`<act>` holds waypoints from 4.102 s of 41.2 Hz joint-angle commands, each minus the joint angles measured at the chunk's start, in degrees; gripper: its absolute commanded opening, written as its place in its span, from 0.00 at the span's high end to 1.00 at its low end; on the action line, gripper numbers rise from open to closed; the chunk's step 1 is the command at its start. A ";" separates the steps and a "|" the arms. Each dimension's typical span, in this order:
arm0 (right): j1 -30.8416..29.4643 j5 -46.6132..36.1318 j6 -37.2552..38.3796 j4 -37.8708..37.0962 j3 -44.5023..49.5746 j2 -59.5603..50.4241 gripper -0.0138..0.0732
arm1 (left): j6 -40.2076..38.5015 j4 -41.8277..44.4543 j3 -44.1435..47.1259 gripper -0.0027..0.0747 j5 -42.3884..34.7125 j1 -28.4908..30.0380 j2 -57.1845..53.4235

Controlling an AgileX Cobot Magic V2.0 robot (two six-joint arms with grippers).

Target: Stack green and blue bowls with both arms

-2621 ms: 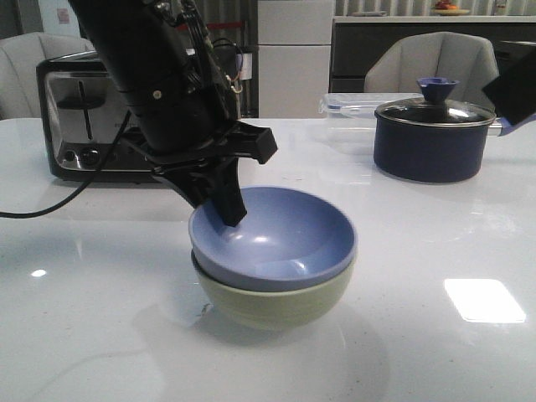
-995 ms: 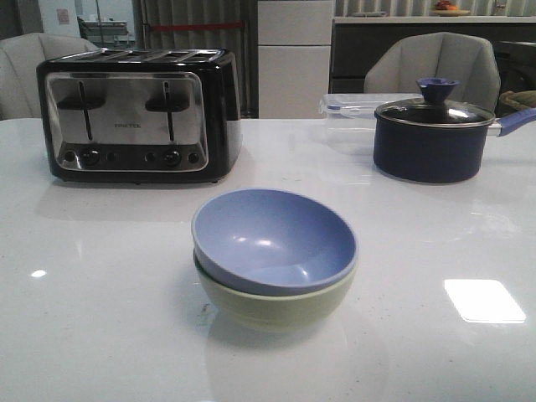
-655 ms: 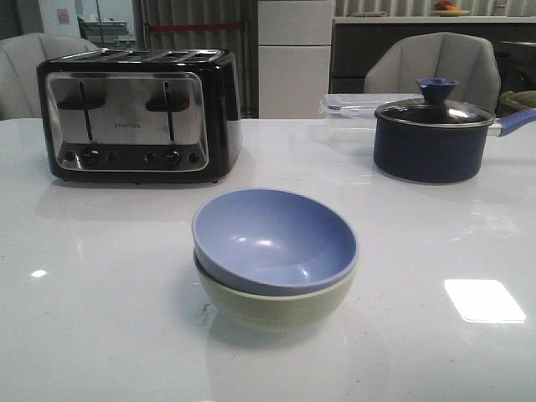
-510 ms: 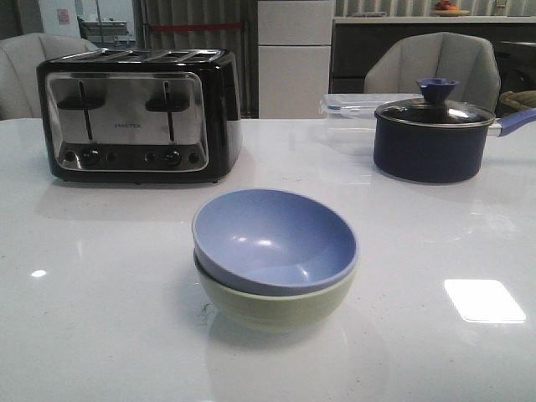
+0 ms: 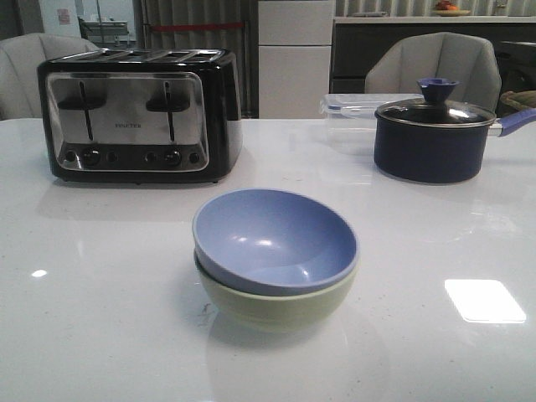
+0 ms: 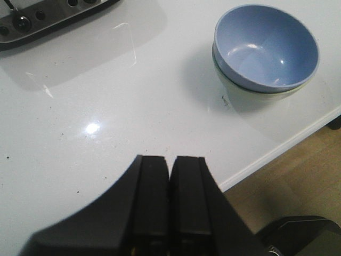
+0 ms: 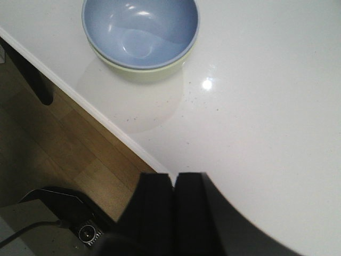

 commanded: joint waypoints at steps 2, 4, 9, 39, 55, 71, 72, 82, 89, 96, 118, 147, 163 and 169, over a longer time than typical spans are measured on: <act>-0.24 -3.35 -0.11 0.05 -1.64 0.00 0.78 | -0.56 1.59 1.13 0.85 -8.50 5.22 -4.52; -0.24 -3.35 -0.11 0.05 -1.64 0.00 0.78 | -0.56 1.38 3.99 0.85 -12.79 8.38 -7.22; -0.24 -3.35 -0.11 0.05 -1.64 0.00 0.78 | -0.56 0.01 14.63 0.85 -26.90 15.94 -15.32; -0.24 -3.16 -0.11 0.05 -1.64 0.00 0.78 | -0.56 -7.10 39.87 0.85 -51.16 27.27 -38.58; -0.24 -3.17 -0.11 0.05 -1.64 0.00 0.78 | -0.56 -7.10 39.87 0.85 -51.16 26.70 -38.58; -0.24 -3.17 -0.11 0.05 -1.64 0.00 0.78 | -0.56 -7.10 39.87 0.85 -51.16 26.70 -38.58; -0.24 -3.17 -0.11 0.05 -1.64 0.00 0.78 | -0.56 -7.10 39.87 0.85 -51.16 26.70 -38.58; -4.43 -5.90 -0.11 -0.15 1.08 -3.69 0.78 | -0.56 -7.10 39.87 0.85 -51.16 26.70 -38.58; -17.88 -23.33 -0.11 -0.15 10.97 -14.23 0.78 | -0.56 -7.10 39.87 0.85 -51.16 26.70 -38.58; -27.16 -38.12 -0.11 -0.15 21.75 -25.07 0.78 | -0.56 -7.10 39.87 0.85 -51.16 26.70 -38.58; -29.85 -48.55 -0.11 -0.15 30.56 -32.36 0.78 | -0.56 -7.10 39.87 0.85 -51.16 26.70 -38.47; -29.85 -50.79 5.61 -3.33 30.56 -32.36 0.78 | -0.56 -7.10 39.87 0.85 -51.16 26.70 -38.47; -29.85 -50.54 5.62 -3.31 30.56 -32.36 0.78 | -0.56 -7.10 39.87 0.85 -51.16 26.70 -38.47; -29.91 -50.49 5.62 -3.31 30.56 -32.36 0.78 | -0.56 -7.10 39.87 0.85 -51.16 26.70 -38.47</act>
